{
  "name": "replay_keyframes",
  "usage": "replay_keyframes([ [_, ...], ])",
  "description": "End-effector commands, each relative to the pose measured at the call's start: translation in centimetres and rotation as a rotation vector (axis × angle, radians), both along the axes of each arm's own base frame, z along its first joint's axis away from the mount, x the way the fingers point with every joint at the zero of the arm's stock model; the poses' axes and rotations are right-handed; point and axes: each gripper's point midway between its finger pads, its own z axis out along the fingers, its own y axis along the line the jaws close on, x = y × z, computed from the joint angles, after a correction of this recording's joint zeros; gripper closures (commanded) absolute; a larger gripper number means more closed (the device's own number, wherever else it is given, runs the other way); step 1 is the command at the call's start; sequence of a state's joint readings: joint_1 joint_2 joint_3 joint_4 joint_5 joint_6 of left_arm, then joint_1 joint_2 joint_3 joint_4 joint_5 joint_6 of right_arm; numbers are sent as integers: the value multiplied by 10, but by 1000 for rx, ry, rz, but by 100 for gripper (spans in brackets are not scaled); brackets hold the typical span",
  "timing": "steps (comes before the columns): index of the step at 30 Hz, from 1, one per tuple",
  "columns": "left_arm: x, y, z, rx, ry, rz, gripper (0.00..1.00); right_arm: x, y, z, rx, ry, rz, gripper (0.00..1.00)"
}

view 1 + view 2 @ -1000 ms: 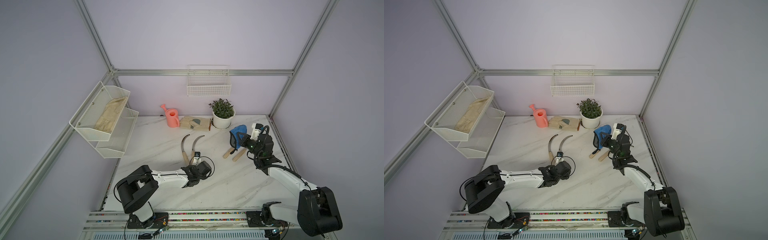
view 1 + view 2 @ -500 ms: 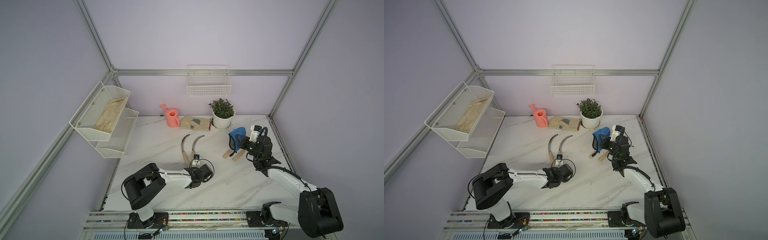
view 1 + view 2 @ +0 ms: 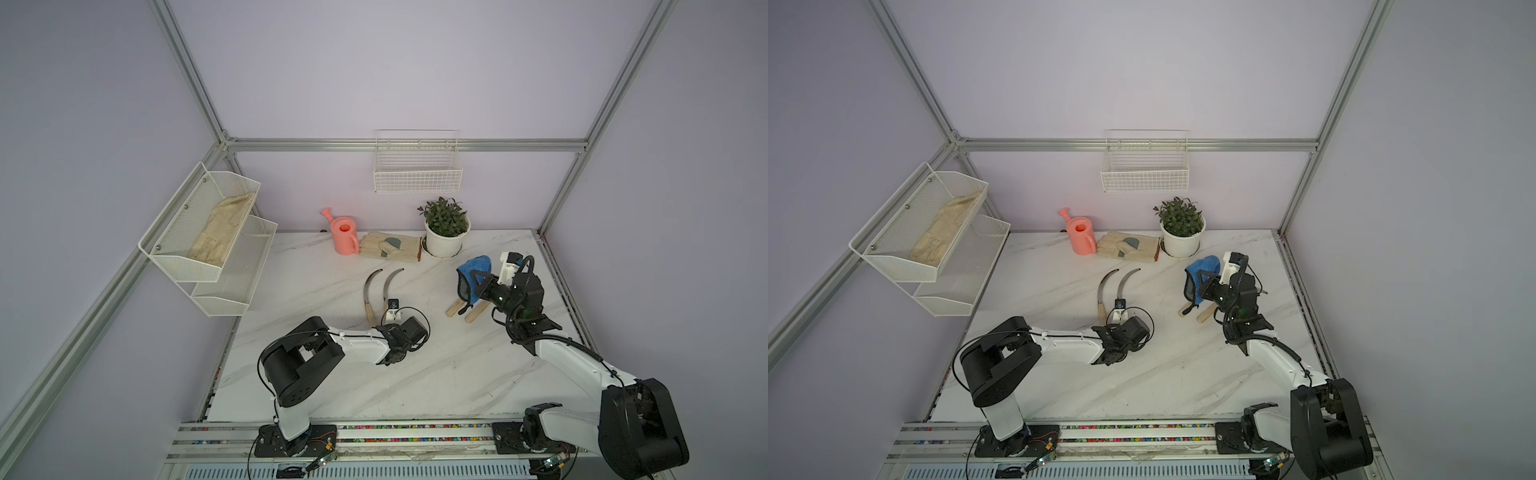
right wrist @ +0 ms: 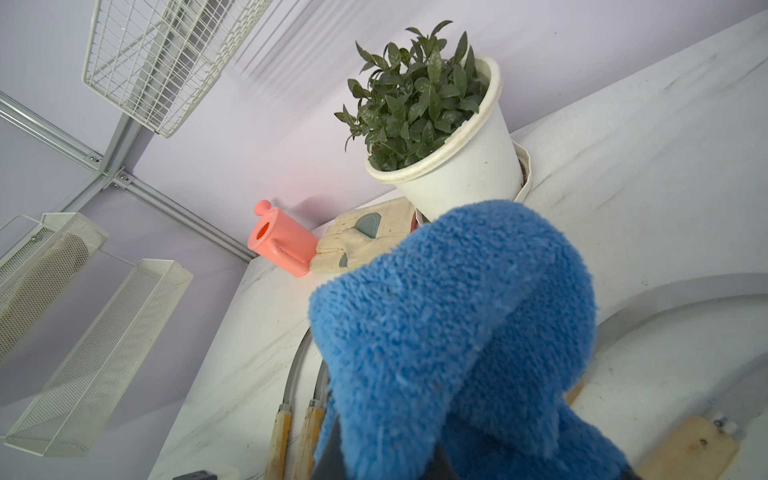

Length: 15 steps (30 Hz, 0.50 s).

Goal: Wipe small sickles with rags
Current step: Pick up the small sickle from the center of the board.

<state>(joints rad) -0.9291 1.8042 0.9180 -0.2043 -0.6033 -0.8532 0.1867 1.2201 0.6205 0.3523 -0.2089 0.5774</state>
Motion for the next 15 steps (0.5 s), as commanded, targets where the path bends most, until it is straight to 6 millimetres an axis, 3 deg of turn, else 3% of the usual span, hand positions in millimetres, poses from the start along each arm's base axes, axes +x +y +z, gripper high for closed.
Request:
replay_keyframes([
  [1,-6,10,-17,62,67,-9,51,-1,0,9,-11,-31,-4,100],
  [4,-7,6,-21,60,80,-21,57,-1,0,5,-13,-25,-5,100],
  [15,-20,9,-19,40,96,-34,57,-3,2,6,-13,-23,-2,100],
])
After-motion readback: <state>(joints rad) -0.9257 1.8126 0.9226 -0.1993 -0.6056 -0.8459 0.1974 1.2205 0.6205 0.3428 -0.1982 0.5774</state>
